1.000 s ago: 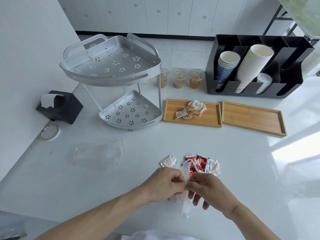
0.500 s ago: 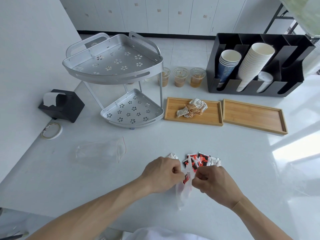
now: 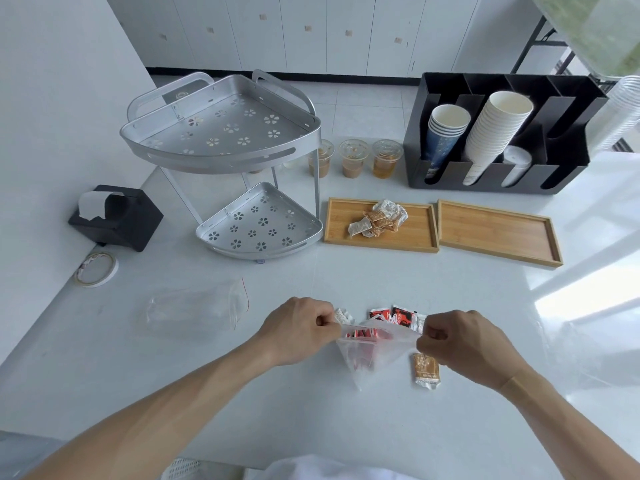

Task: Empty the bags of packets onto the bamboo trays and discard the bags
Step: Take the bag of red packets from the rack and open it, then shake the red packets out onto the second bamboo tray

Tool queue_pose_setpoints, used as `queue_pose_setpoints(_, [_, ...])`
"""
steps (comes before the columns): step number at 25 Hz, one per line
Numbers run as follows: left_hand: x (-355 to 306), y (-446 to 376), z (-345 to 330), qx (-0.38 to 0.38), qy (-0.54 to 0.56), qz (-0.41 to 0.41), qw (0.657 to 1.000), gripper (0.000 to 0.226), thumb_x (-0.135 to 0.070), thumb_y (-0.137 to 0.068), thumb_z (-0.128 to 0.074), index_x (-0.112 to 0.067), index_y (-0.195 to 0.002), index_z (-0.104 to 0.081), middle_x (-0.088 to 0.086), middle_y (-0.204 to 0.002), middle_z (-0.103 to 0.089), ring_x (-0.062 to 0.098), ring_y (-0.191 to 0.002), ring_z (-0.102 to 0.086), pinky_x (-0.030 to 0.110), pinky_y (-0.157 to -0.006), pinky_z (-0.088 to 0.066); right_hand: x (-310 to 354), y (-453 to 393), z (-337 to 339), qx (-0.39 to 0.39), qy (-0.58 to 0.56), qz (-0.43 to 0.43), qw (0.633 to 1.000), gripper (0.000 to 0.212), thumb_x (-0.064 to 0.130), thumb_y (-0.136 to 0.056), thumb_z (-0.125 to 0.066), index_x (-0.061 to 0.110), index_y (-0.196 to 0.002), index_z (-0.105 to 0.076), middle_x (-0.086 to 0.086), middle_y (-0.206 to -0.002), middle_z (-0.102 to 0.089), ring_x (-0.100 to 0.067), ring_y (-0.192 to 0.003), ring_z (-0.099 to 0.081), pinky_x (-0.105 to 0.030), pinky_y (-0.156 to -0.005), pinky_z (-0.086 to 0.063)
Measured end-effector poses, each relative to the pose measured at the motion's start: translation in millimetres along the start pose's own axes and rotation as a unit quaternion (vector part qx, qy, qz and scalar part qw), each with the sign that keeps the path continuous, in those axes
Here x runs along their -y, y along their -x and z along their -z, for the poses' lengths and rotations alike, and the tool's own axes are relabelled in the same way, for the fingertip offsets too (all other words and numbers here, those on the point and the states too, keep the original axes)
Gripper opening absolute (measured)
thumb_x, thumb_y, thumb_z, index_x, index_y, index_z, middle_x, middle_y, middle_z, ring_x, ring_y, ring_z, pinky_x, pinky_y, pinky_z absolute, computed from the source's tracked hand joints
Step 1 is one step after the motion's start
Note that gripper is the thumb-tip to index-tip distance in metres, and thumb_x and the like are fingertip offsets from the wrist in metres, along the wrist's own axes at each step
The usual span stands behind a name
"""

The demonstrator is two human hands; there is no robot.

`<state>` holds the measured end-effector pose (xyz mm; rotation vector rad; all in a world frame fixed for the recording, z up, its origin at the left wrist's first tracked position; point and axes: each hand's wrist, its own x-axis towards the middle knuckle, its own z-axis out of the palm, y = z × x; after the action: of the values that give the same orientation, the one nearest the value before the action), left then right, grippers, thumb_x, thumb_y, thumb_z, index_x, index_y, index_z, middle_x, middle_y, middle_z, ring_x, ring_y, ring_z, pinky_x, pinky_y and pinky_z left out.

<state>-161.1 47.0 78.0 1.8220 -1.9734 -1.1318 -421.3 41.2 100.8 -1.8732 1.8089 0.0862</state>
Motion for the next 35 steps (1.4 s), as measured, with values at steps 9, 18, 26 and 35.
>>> queue_pose_setpoints(9, [-9, -9, -3, 0.022, 0.228, 0.061, 0.972, 0.025, -0.022, -0.077, -0.062, -0.021, -0.053, -0.057, -0.01, -0.049, -0.053, 0.009, -0.05, -0.044, 0.028, -0.061, -0.038, 56, 10, -24, -0.158, 0.061, 0.238, 0.956, 0.038, 0.063, -0.079, -0.058, 0.034, -0.099, -0.071, 0.017, -0.088, -0.071, -0.013, -0.089, -0.059, -0.027, -0.07, -0.042])
queue_pose_setpoints(18, [24, -11, -1, 0.023, 0.31, 0.027, 0.95, 0.024, -0.034, -0.081, -0.055, -0.021, -0.063, -0.064, -0.01, -0.056, -0.06, 0.006, -0.052, -0.05, 0.012, -0.048, -0.038, 89, 4, -41, -0.201, -0.036, 0.153, 0.967, 0.008, 0.026, -0.086, -0.068, 0.031, -0.085, -0.074, 0.013, -0.073, -0.073, -0.017, -0.078, -0.061, -0.03, -0.063, -0.048])
queue_pose_setpoints(26, [63, -28, -43, 0.204, 0.181, 0.077, 0.959, 0.017, -0.042, -0.085, -0.055, -0.035, -0.091, -0.069, -0.015, -0.093, -0.065, 0.007, -0.082, -0.056, 0.021, -0.068, -0.045, 69, 17, 27, -0.233, -0.058, 0.156, 0.958, 0.008, 0.024, -0.085, -0.07, 0.029, -0.088, -0.076, 0.017, -0.072, -0.071, -0.012, -0.08, -0.061, -0.032, -0.07, -0.052])
queue_pose_setpoints(35, [-27, -74, -72, 0.064, 0.372, 0.106, 0.92, 0.017, -0.022, -0.098, -0.055, -0.011, -0.102, -0.068, -0.005, -0.091, -0.075, 0.008, -0.074, -0.066, 0.021, -0.059, -0.045, -28, 14, 92, -0.262, -0.055, 0.18, 0.947, 0.004, 0.025, -0.084, -0.067, 0.029, -0.085, -0.068, 0.018, -0.071, -0.068, -0.013, -0.079, -0.06, -0.034, -0.07, -0.05])
